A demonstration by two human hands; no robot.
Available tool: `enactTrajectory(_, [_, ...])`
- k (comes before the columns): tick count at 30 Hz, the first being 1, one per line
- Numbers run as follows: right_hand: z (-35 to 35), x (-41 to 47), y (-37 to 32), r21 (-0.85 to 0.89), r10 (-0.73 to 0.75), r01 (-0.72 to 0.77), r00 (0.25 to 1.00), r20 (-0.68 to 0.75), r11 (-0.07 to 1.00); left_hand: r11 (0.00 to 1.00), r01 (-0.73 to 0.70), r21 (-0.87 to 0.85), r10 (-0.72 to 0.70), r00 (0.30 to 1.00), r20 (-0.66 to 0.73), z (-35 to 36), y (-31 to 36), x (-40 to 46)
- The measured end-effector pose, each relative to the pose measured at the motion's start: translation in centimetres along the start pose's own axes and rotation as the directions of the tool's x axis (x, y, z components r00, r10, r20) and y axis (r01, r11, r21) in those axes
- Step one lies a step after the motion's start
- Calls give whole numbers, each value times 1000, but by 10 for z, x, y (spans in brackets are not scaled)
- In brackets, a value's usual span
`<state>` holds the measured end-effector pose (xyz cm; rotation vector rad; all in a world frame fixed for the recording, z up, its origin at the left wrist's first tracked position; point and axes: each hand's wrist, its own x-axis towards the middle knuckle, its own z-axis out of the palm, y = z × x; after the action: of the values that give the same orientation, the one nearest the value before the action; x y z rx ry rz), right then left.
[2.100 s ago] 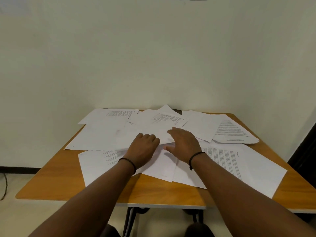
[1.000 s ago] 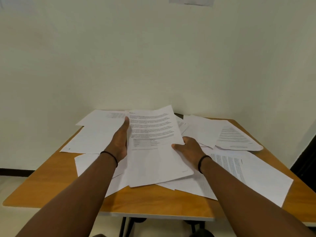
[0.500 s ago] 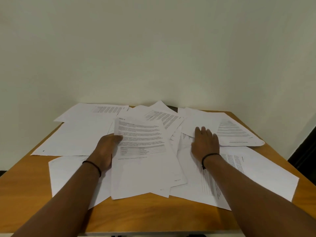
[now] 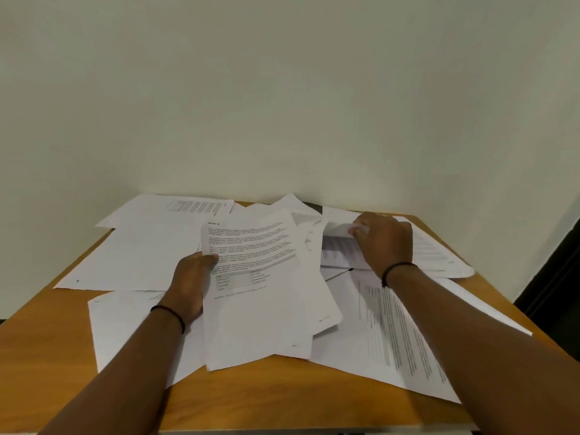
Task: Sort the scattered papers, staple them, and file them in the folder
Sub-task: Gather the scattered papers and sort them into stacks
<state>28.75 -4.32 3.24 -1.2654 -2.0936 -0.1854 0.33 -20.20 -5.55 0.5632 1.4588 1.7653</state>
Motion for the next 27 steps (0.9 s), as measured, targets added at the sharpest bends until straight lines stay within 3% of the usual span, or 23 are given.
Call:
enactTrajectory(4, [-35,29,-21,222,31,-6,994,-109,975,998,-36,49,37,999,-18,4,1,-4])
enactTrajectory(8, [-73,52,-46,378,-11,106,969,-245,920,997,-44,57,46,998,-40,9,7,-8])
enactTrajectory(11, [-98,63,-68,219,-150,250,908,-392,943,997,-48,55,51,998,-45,15,15,-11])
enactTrajectory(16, [-111,50,-106,-98,-420,455,690,-589,885,995,-41,88,44,999,-26,21,17,-21])
enactTrajectory(18, [-109,43,-118,-144,-470,498,629,-619,855,995,-48,90,51,998,-29,21,17,-23])
enactTrajectory(22, [-112,46,-134,-144,-470,513,592,-655,846,992,-68,108,73,997,-38,18,19,-23])
enactTrajectory(27, [-133,41,-159,-262,-595,632,397,-699,730,989,-91,121,95,995,-26,14,20,-21])
